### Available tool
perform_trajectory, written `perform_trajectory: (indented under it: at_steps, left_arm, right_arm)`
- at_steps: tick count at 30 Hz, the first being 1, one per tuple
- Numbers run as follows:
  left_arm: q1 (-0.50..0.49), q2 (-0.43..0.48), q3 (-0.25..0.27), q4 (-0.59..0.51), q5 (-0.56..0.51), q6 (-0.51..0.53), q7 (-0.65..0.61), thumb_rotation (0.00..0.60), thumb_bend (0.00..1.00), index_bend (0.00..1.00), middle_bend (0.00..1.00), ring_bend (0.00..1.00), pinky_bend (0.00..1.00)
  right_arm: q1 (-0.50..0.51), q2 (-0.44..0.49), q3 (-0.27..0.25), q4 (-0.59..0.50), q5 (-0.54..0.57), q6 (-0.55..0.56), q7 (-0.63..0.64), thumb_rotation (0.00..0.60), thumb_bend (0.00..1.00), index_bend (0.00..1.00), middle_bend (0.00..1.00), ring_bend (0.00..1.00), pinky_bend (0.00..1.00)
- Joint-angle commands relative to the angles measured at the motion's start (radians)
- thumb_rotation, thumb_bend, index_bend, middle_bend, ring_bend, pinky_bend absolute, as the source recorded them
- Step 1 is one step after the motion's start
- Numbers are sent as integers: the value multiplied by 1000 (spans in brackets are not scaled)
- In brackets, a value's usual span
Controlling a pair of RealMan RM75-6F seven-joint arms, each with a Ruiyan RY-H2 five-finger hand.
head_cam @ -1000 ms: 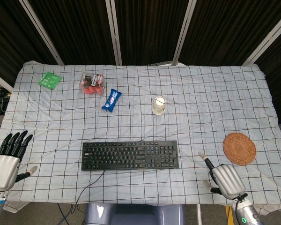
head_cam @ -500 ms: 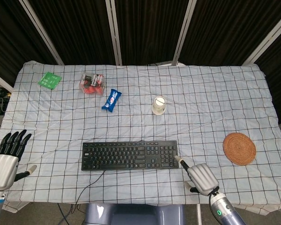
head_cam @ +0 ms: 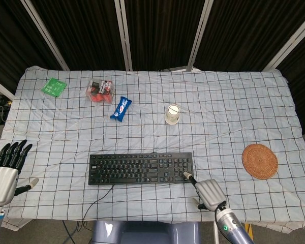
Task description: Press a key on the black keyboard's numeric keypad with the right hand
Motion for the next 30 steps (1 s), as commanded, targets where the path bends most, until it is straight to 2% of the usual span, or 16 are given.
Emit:
perform_trajectory:
  at_steps: [1,8,30]
  left_arm:
    - [0,1,-1,0,-3,-1,-2,600,63,0,0,0,0]
    - [0,3,-3,-2,-5,-1,-4,600,63,0,0,0,0]
    - [-1,7,-10,-6,-19,-4,-15,600,61,0,0,0,0]
  right_arm:
    - [4,-26,-6,10,26,9,-12,600,349,86,888,847,706]
    - [14,-70,-18,30,70,17,-34,600,356,98,887,846,706]
    - [80,-168,24,72,240,49,-93,600,392,85,890,847,706]
